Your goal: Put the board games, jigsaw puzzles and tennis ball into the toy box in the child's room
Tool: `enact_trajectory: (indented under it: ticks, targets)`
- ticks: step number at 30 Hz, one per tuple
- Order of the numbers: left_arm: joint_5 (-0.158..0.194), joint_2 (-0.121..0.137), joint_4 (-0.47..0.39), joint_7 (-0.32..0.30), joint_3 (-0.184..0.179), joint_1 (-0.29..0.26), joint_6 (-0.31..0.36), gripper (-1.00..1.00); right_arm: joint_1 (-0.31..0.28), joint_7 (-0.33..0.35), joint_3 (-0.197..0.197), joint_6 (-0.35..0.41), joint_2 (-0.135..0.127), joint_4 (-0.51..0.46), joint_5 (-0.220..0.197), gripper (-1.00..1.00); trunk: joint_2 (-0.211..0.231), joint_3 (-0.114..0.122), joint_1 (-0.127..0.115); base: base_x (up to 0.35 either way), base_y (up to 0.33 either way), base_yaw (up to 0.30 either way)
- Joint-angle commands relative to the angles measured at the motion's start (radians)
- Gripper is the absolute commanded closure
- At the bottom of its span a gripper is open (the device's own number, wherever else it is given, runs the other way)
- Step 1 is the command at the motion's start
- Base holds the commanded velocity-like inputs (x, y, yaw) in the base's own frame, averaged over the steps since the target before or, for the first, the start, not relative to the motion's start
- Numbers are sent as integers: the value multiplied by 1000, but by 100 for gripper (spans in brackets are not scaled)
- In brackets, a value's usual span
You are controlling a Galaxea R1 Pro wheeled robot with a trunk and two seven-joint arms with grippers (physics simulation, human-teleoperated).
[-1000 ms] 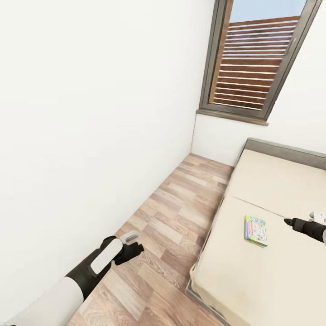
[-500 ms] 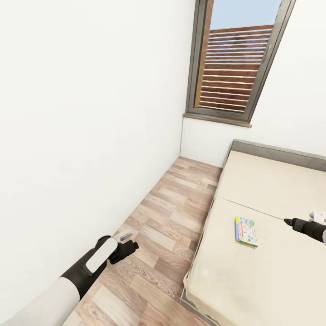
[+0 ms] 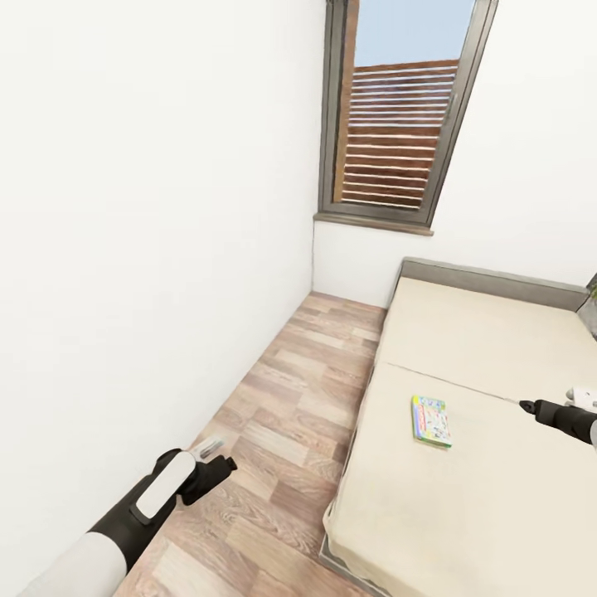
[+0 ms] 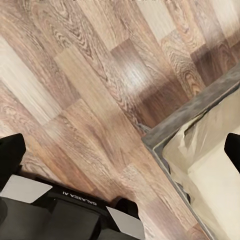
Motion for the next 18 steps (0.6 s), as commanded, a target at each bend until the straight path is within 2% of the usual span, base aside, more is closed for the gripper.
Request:
enact_trajectory:
  ticks: [1,8,12,15,18]
  targets:
    - [9,4,-2,9,-3,1,-1,-100,-1,0,-1,6,0,-1,-7,-100,-2,-1,1,191,0,-171]
    - [9,15,-2,9,-1,7,-1,-100,-1,6,-1,4,0,22,-5,-100,-2,7,1,301,0,-132]
    - [12,16,-3,8,0,7,0,-100,-6,11,3,-6,-5,113,-4,-100,-2,8,1,310,0,-34]
    - [17,15,-7,9,4,6,4,-100,-21,12,22,-9,-8,198,-5,-100,-2,9,1,175,0,-15]
    - [20,16,-15,9,12,3,11,-100,-75,13,66,-11,-9,284,-6,-100,-2,9,1,72,0,-6]
